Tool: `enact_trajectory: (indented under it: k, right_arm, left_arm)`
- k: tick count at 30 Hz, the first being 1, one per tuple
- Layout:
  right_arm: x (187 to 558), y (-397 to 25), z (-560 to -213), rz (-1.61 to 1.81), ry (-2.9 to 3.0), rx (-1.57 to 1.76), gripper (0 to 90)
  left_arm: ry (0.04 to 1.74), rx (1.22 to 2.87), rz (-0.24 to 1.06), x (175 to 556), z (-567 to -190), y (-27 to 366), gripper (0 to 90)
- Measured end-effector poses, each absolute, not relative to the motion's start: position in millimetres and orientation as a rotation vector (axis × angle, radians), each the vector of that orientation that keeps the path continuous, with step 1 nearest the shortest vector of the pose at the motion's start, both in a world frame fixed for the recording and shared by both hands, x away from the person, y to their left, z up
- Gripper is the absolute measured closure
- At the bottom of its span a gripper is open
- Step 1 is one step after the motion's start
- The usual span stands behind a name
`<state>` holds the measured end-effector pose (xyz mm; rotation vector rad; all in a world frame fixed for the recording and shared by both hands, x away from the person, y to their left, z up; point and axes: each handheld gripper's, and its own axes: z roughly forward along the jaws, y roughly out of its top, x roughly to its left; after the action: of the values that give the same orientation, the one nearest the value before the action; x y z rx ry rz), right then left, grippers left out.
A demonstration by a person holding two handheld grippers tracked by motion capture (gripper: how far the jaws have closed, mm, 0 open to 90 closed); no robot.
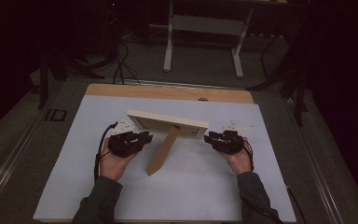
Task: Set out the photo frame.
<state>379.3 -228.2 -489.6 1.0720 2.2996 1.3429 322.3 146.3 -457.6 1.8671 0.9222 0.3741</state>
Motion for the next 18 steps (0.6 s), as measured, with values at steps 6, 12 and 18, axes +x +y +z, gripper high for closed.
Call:
enact_trajectory:
  k: [6, 12, 18]
  right_arm:
    - [382.7, -226.6, -491.9, 1.285, 2.287, 1.089, 66.8]
    - [388.0, -226.6, -490.3, 1.271, 2.266, 1.097, 74.6]
    - [394.7, -222.6, -487.7, 1.252, 2.242, 1.125, 89.6]
  left_arm:
    - [0.939, 1.855, 0.393, 322.7, -456.8, 149.9, 79.5]
    - [0.950, 1.842, 0.432, 323.4, -455.5, 152.1, 82.2]
    - [0.958, 1.816, 0.437, 326.7, -452.6, 155.2, 86.9]
